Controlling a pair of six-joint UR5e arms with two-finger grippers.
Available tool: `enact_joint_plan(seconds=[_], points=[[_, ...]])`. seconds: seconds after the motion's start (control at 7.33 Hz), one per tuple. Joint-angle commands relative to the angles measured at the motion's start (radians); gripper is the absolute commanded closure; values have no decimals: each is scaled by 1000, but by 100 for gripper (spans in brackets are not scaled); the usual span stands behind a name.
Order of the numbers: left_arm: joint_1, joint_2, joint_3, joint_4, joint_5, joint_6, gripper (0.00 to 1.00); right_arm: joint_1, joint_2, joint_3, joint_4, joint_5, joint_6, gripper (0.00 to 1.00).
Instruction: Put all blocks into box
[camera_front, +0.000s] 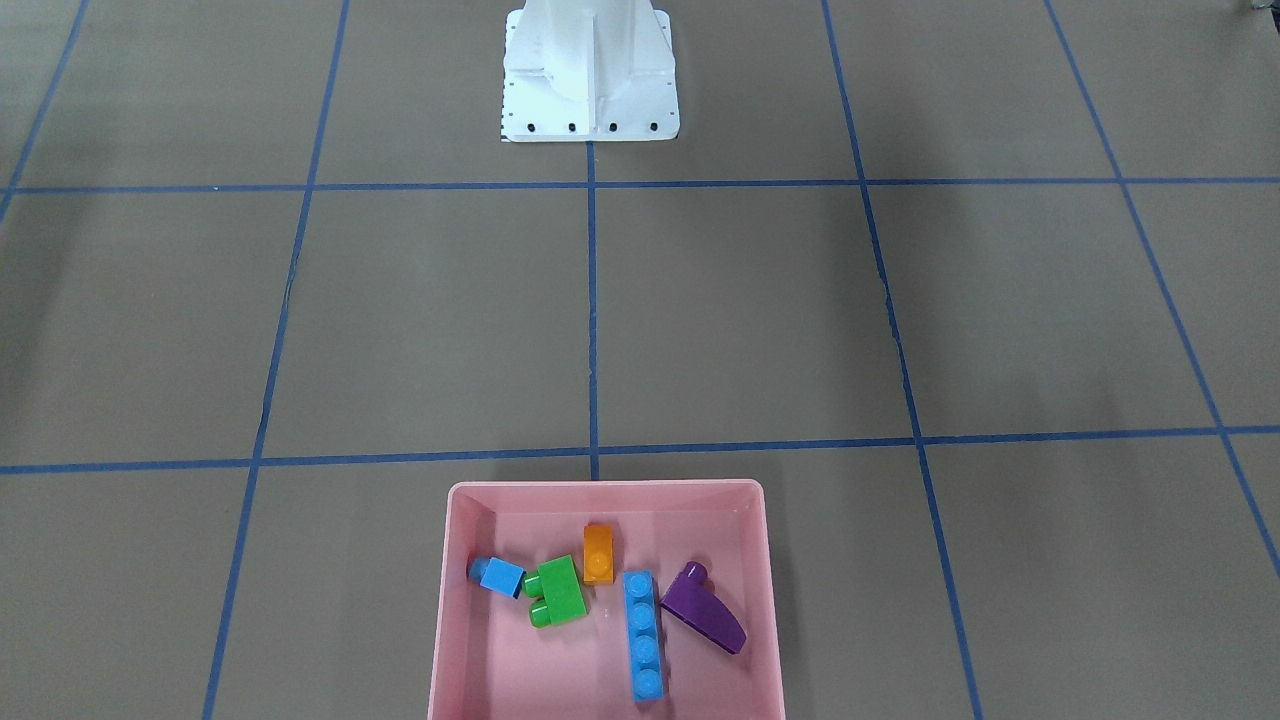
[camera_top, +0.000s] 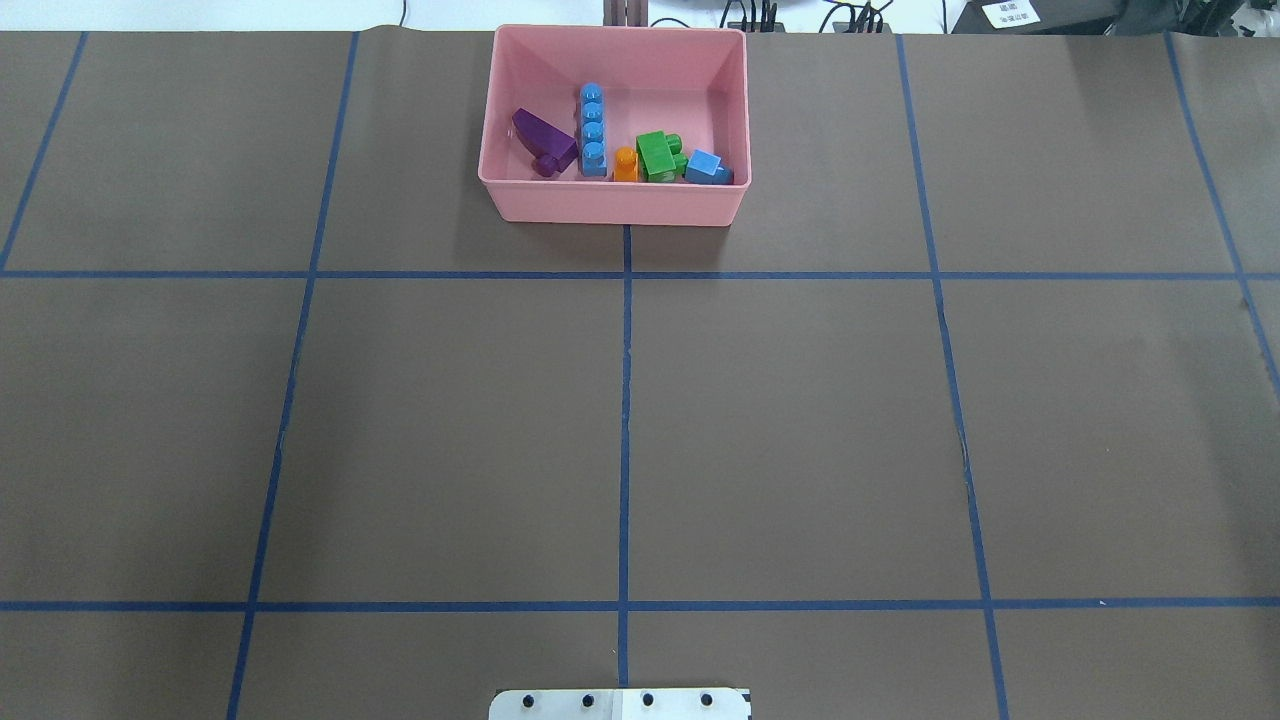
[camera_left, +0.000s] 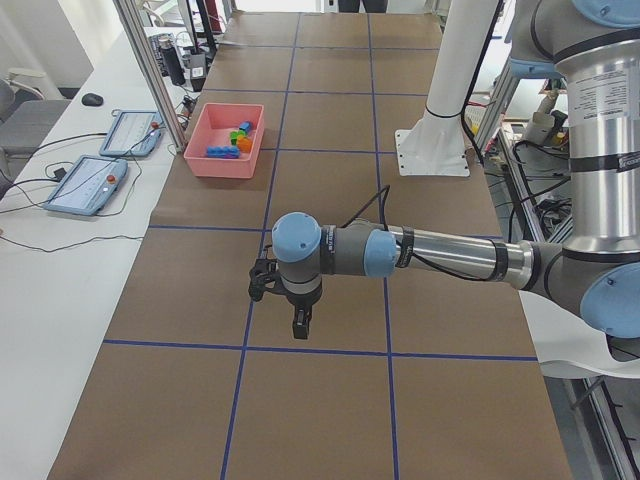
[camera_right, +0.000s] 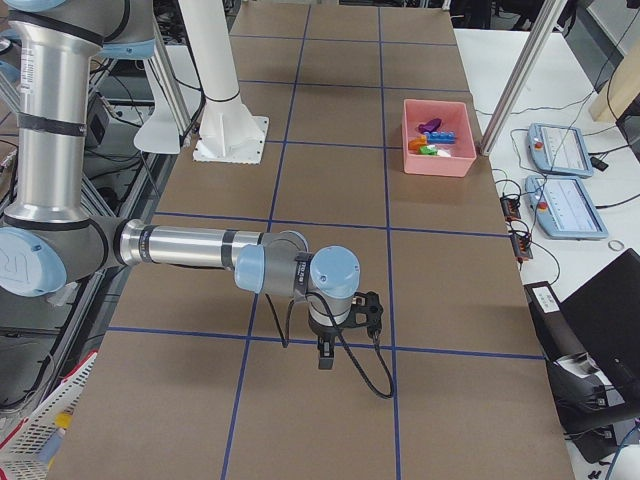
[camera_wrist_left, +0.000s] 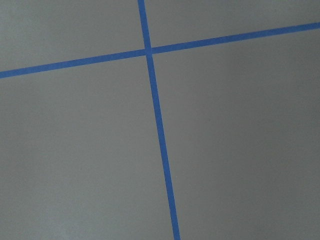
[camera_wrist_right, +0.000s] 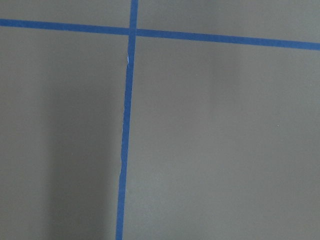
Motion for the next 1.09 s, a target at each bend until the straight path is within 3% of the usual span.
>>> enact_joint_plan(seconds=[0.0,0.95], points=[[3,0,-3,-17,10,-47,0,0,-4,2,0,0,0,0],[5,15,25,-52,14,-47,0,0,-11,5,2,-6,3,0]])
